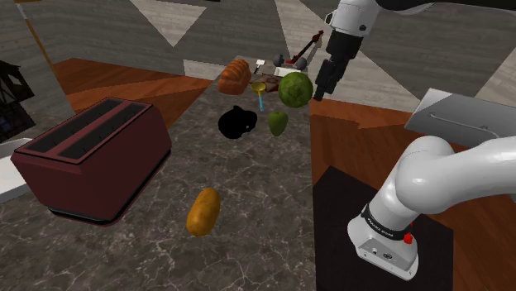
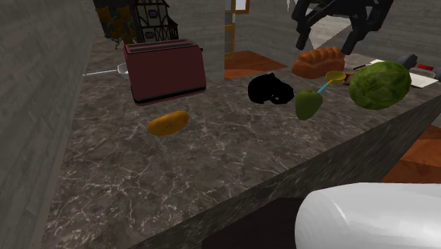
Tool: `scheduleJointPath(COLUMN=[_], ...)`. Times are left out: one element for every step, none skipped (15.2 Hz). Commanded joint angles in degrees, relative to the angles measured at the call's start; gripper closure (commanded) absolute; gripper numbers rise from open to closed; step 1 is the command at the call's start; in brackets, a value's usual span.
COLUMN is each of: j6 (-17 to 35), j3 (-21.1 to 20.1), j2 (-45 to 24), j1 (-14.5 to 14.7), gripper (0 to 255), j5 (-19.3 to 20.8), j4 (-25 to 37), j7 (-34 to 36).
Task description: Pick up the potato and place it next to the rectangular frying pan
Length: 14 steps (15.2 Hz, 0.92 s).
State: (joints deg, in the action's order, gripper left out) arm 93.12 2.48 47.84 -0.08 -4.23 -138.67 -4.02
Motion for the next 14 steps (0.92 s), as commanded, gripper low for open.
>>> scheduleJointPath(j6=[0.0, 1.5, 3.0, 4.6, 6.2, 7.8, 9.5, 11.3, 13.1, 15.1, 17.1, 19.2, 21.4, 23.8], j3=[0.0, -0.9, -1.8, -2.8, -3.9, -5.0, -6.2, -7.5, -8.9, -10.4, -12.0, -13.7, -15.5, -17.3], j2=[0.0, 1.5, 3.0, 4.3, 5.7, 6.9, 8.0, 9.0, 9.9, 10.6, 11.2, 11.6, 11.8, 11.7], j1=[0.0, -0.2, -0.3, -0.3, -0.3, -0.3, -0.2, 0.0, 0.3, 0.7, 1.1, 1.6, 2.1, 2.7], gripper=[0, 0, 0, 0, 0, 0, 0, 0, 0, 0, 0, 0, 0, 0], j5=[0.0, -1.3, -2.6, -4.1, -5.5, -7.1, -8.7, -10.3, -12.1, -13.9, -15.8, -17.7, -19.7, -21.7], j4=[0.0, -2.4, -4.7, -6.9, -9.1, -11.1, -13.1, -15.0, -16.8, -18.5, -20.1, -21.6, -22.9, -24.1], j7=[0.0, 2.1, 4.2, 6.2, 8.3, 10.4, 12.6, 14.7, 16.9, 19.1, 21.3, 23.5, 25.7, 27.9])
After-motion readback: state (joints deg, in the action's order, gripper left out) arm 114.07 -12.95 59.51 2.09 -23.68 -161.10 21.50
